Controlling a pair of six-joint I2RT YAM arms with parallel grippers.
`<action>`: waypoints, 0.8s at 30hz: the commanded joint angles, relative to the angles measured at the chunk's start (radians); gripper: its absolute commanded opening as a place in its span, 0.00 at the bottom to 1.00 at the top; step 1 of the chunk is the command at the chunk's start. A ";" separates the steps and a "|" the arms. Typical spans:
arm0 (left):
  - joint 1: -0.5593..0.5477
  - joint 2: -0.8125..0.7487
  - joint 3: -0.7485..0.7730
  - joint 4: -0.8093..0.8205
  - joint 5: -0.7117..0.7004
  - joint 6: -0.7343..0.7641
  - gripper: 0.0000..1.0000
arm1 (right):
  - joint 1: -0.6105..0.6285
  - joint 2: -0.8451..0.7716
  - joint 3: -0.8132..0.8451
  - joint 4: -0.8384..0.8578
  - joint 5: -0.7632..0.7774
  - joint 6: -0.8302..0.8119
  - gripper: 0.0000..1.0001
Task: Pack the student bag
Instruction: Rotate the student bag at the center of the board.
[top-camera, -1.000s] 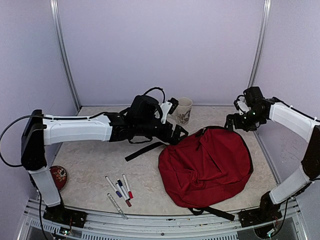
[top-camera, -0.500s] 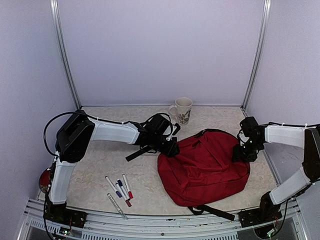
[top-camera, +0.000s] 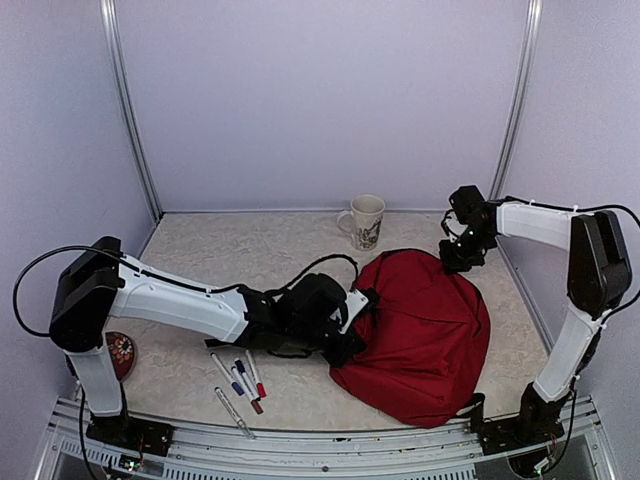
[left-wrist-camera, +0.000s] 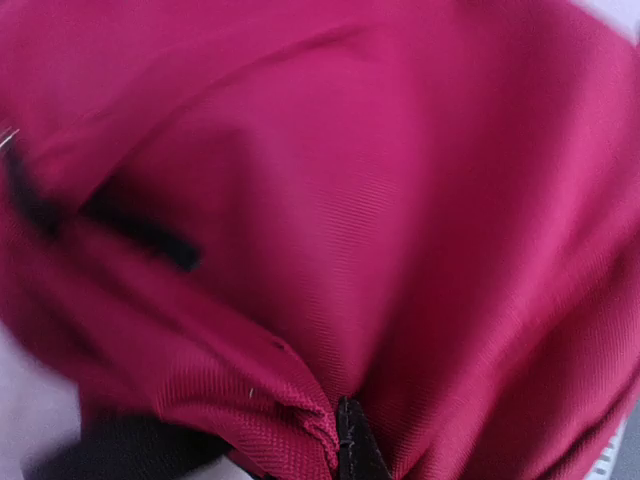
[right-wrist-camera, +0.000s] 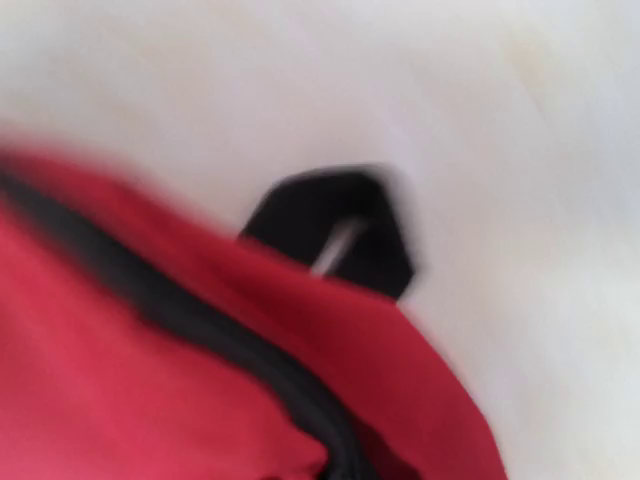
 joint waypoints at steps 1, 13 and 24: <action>-0.106 0.051 0.121 0.066 0.088 0.046 0.00 | 0.125 0.112 0.281 0.005 -0.018 -0.041 0.00; -0.215 0.154 0.354 0.003 0.028 0.186 0.16 | 0.359 0.246 0.561 0.090 -0.156 -0.021 0.00; -0.196 -0.132 0.146 0.131 0.193 0.162 0.93 | 0.338 0.086 0.485 -0.094 0.023 -0.046 0.63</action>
